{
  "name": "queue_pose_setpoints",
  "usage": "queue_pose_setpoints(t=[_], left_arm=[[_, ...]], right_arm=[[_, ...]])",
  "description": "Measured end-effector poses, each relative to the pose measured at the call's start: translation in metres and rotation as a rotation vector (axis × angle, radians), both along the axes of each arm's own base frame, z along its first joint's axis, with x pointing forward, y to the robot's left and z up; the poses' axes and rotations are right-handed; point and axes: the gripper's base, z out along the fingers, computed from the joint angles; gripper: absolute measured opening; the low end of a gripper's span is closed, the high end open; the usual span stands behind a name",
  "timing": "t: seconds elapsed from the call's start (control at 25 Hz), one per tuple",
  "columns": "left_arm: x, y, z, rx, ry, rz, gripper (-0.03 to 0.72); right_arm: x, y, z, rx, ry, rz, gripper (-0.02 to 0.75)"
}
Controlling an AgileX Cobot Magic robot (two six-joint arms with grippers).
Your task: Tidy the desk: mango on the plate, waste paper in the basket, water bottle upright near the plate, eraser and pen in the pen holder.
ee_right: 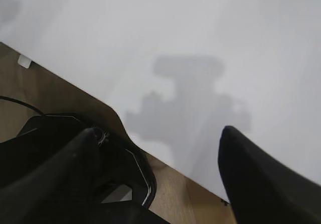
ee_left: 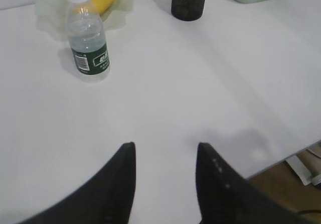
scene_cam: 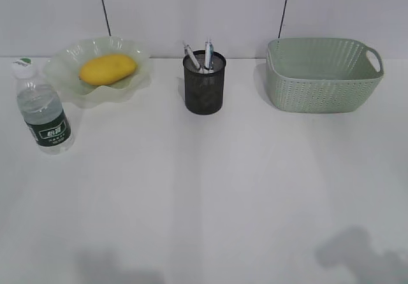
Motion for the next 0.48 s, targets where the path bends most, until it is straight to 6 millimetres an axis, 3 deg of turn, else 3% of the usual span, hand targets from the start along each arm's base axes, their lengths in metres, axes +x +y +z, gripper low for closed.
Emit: queue_pose_setpoints(t=[0.48], left_arm=[[0.0001,0.0007,-0.0005,0.008,0.002,0.005,0.309]], right_arm=[[-0.0008,0.0016,-0.0019,0.004,0.006,0.023,0.584]])
